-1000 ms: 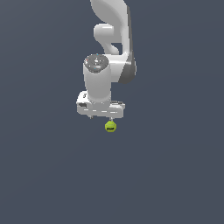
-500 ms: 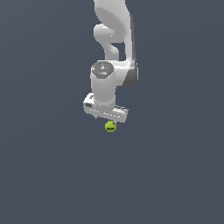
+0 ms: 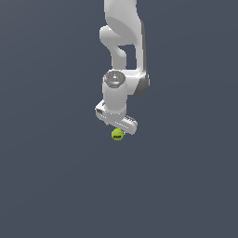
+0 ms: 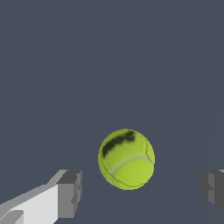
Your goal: Pick up the object and move it to a goal position.
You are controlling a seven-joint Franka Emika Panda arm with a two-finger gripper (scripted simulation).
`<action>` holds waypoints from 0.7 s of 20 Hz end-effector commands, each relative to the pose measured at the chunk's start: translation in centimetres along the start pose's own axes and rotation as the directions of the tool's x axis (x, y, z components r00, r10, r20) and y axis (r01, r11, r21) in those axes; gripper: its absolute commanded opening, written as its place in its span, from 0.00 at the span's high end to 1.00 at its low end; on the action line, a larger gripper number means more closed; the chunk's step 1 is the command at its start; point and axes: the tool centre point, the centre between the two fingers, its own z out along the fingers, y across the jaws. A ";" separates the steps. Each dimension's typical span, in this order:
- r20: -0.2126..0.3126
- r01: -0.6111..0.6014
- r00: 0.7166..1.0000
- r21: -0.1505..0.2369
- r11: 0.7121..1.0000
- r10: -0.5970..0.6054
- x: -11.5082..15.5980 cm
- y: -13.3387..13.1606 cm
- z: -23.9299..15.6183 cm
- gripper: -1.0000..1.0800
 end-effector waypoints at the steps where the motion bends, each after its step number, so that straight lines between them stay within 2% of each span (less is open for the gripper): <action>1: -0.002 -0.039 0.999 0.002 0.999 0.039 -0.3 -0.1 0.4 0.04; 7: -0.004 -0.087 0.996 0.005 0.996 0.087 -0.8 -0.3 1.0 0.04; 14: -0.003 -0.089 0.996 0.005 0.996 0.089 -0.8 -0.3 1.4 0.04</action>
